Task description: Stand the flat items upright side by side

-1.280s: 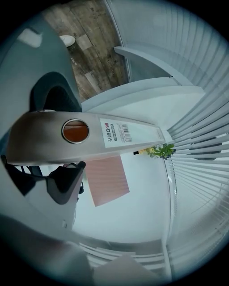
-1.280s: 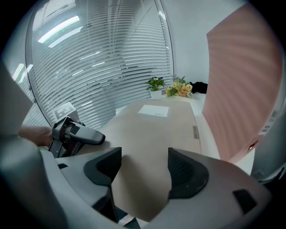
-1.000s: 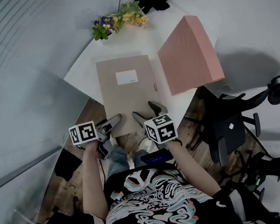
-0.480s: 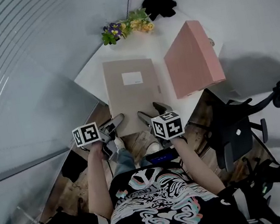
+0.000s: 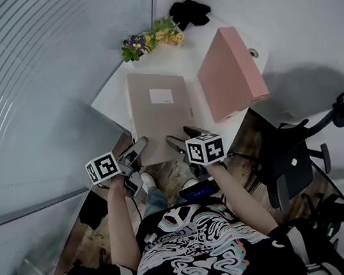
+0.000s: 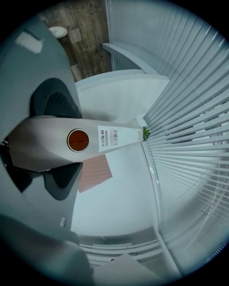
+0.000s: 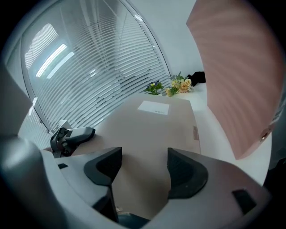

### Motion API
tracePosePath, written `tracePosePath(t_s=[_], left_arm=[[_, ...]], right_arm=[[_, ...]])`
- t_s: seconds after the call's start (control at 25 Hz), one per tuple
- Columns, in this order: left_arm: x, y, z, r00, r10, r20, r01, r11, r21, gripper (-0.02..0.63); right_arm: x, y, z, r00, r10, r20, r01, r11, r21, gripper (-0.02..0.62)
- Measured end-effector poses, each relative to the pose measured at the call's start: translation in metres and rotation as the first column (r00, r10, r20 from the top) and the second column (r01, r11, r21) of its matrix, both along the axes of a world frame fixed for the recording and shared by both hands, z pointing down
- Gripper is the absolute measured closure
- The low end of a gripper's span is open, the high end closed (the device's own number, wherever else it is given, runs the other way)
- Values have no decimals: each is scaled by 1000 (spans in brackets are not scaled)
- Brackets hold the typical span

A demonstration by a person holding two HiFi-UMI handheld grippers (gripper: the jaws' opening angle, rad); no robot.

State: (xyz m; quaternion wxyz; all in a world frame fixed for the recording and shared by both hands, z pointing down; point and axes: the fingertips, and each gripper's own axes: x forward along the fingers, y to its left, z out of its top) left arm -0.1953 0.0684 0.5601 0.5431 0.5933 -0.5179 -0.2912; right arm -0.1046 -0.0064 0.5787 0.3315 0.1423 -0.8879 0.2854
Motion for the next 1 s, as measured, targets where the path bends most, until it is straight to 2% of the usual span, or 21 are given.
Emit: tracePosePath(t_s=[0.2, 0.36, 0.48, 0.64, 1.0], left_arm=[[-1, -4, -13, 1000, -8, 16, 8, 1000, 23, 318], [-1, -6, -24, 999, -10, 31, 8, 999, 41, 316], [-4, -5, -29, 995, 1, 98, -3, 1000, 27, 314], [2, -10, -40, 998, -3, 59, -1, 998, 63, 314], [8, -14, -64, 996, -10, 90, 0, 994, 112, 313]], right_arm=[[-1, 0, -6, 1000, 9, 29, -9, 1000, -22, 314], [-1, -2, -10, 999, 17, 43, -16, 1000, -23, 314], [1, -2, -14, 999, 20, 47, -19, 1000, -19, 314], [3, -7, -18, 998, 32, 54, -31, 999, -18, 314], [7, -11, -28, 995, 54, 83, -53, 998, -15, 314]])
